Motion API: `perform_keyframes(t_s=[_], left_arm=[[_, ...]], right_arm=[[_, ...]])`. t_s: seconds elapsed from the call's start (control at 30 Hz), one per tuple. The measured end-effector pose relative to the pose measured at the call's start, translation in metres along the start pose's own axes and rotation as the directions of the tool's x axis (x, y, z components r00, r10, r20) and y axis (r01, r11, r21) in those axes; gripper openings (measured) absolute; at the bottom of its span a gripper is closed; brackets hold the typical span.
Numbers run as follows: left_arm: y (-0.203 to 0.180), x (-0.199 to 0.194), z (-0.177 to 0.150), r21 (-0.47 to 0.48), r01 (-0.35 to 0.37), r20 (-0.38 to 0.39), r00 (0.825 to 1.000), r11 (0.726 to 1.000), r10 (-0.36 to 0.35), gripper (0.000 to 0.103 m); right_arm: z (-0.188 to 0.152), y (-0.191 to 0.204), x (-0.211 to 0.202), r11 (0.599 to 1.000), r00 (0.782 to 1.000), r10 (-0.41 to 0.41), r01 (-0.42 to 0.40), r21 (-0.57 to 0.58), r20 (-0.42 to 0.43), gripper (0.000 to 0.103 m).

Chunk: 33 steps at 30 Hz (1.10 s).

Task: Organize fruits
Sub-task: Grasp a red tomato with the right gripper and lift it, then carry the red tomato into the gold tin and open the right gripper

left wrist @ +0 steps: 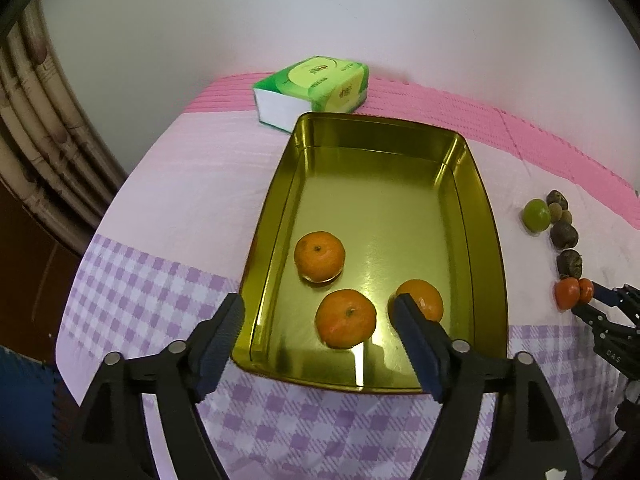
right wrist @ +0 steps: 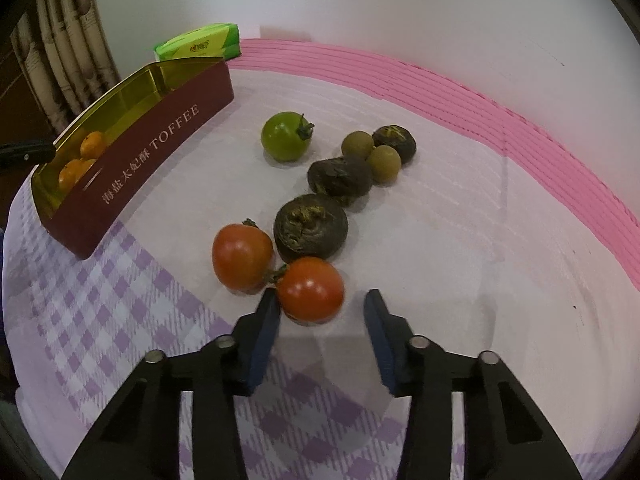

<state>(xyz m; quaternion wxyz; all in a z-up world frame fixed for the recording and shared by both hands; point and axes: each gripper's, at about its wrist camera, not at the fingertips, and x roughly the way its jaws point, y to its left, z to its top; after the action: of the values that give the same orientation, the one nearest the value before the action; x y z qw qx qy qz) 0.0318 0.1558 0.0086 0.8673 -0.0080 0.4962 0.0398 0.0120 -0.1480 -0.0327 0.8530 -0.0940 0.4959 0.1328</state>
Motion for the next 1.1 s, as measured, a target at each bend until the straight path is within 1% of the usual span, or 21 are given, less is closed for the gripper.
perform_keyframes(t_s=[0.07,0.1,0.2,0.4,0.5,0.67,0.8,0.9,1.0,1.1], left_arm=[[0.002,-0.001,-0.002,0.001,0.008,0.002,1.0,1.0,-0.008,0.076],[0.004,-0.002,-0.004,0.0,0.005,-0.001,1.0,1.0,-0.005,0.076],[0.008,-0.002,-0.006,-0.012,0.0,-0.005,1.0,1.0,0.0,0.082],[0.018,-0.005,-0.008,-0.039,-0.001,0.001,1.0,0.999,0.001,0.082],[0.025,-0.005,-0.009,-0.062,-0.008,0.001,1.0,0.998,0.008,0.086],[0.036,-0.007,-0.01,-0.101,-0.005,0.001,1.0,0.995,0.005,0.088],[0.043,-0.008,-0.01,-0.128,-0.019,0.003,1.0,0.992,0.019,0.089],[0.049,-0.01,-0.011,-0.151,-0.022,0.004,1.0,0.988,0.023,0.09],[0.058,-0.014,-0.013,-0.178,-0.043,0.012,0.999,0.983,0.046,0.092],[0.067,-0.016,-0.016,-0.207,-0.045,0.011,0.999,0.977,0.048,0.092]], right_arm=[[0.001,0.001,0.0,1.0,1.0,0.004,-0.004,0.003,-0.001,0.037],[0.001,0.001,0.0,1.0,1.0,0.007,-0.007,0.003,-0.001,0.033],[0.002,0.002,0.0,1.0,1.0,0.001,-0.001,0.002,-0.006,0.033],[-0.002,0.004,-0.008,1.0,1.0,-0.003,0.003,0.011,-0.007,0.033],[0.0,0.004,-0.015,1.0,1.0,-0.005,0.005,0.017,0.004,0.033],[0.014,0.011,-0.034,1.0,0.999,0.02,-0.02,0.014,0.05,0.033],[0.035,0.029,-0.045,0.997,0.994,0.072,-0.071,-0.009,0.087,0.033],[0.053,0.054,-0.049,0.992,0.987,0.117,-0.112,-0.054,0.108,0.033],[0.066,0.082,-0.051,0.985,0.981,0.156,-0.145,-0.098,0.114,0.033],[0.075,0.108,-0.05,0.974,0.976,0.191,-0.175,-0.146,0.109,0.033]])
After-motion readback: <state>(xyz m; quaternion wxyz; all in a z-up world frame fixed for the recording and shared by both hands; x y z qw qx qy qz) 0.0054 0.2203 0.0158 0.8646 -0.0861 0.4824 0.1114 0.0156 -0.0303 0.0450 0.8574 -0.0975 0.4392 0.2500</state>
